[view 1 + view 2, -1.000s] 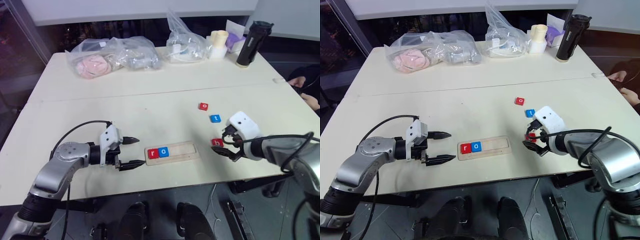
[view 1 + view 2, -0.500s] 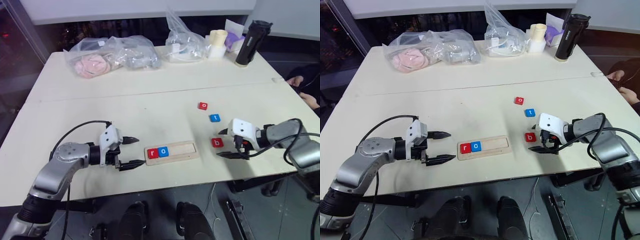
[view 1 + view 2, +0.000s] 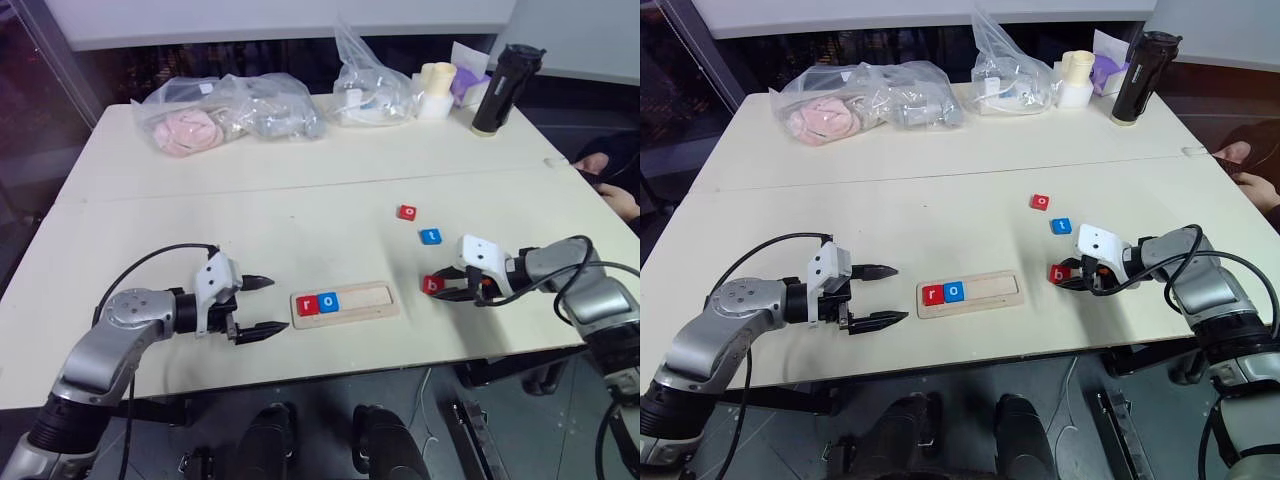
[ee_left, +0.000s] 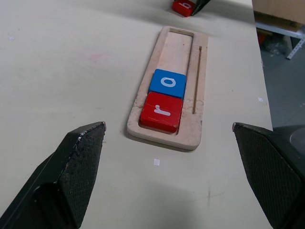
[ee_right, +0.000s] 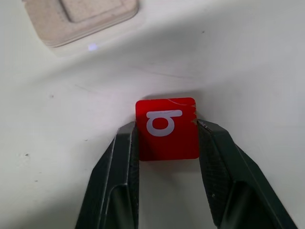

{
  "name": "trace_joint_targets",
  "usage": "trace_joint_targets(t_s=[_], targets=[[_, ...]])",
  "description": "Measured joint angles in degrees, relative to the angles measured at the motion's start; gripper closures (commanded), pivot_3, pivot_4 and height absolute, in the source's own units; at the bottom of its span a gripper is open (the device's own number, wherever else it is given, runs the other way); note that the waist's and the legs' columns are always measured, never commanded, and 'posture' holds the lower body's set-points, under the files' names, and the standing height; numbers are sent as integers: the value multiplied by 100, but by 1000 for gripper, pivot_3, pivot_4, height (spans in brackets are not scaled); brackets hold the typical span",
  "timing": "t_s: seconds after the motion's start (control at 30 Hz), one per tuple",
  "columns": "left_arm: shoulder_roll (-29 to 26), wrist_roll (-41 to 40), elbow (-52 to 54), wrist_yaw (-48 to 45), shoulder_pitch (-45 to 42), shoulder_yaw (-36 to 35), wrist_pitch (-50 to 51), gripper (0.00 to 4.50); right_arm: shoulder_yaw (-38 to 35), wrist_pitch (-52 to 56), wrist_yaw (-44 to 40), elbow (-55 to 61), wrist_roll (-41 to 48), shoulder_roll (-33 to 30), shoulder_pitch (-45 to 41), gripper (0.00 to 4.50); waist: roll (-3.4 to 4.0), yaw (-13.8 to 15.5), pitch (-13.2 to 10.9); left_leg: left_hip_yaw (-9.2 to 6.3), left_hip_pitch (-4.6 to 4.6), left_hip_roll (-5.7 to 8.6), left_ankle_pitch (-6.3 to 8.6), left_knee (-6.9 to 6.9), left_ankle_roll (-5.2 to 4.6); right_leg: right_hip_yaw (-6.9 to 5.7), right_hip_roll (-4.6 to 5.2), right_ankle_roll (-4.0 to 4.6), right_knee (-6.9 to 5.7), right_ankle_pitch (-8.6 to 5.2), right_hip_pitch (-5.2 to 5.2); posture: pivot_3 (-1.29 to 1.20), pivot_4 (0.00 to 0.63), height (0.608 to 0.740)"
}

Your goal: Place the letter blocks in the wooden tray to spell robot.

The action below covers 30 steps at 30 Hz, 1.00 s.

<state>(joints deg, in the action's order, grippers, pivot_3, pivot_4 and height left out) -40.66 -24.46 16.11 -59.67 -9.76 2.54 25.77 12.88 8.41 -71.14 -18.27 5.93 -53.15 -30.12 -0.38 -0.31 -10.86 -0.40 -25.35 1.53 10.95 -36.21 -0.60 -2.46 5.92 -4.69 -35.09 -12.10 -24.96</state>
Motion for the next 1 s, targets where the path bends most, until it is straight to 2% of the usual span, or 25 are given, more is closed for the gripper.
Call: trace_joint_targets(t_s=[0.13,0.23,0.43,0.63,1.0], targets=[[0,0,-1,-11,-9,1,-1,0,-8,261,-1,478,-8,51,-54,3375,1,-2,-1,3,-4,0,-2,7,-4,2,0,0,-4,1,-11,0,150,725],[-3,8,-6,-62,-48,7,-31,0,-6,552,-157,1354,114,133,-215,3375,2,-17,-1,4,-4,-9,-1,11,-2,2,-7,-1,-8,1,-17,0,150,725],[-41,23,-20,-167,-61,58,-141,0,328,1119,-207,2316,206,755,-373,3375,1,-1,-1,4,-4,-12,0,5,-1,1,-6,0,-8,1,-14,0,150,725],[-41,21,-19,-162,-111,81,-141,0,705,1260,-30,2308,-22,1177,-581,3375,1,68,-1,7,-5,-10,0,4,0,1,-4,2,-8,3,-17,0,150,725],[-41,20,18,-115,-41,80,-139,0,956,1254,114,2218,-265,1414,-556,3375,-1,100,0,9,-4,-11,0,4,-1,0,-8,5,-10,4,-17,0,150,725]])
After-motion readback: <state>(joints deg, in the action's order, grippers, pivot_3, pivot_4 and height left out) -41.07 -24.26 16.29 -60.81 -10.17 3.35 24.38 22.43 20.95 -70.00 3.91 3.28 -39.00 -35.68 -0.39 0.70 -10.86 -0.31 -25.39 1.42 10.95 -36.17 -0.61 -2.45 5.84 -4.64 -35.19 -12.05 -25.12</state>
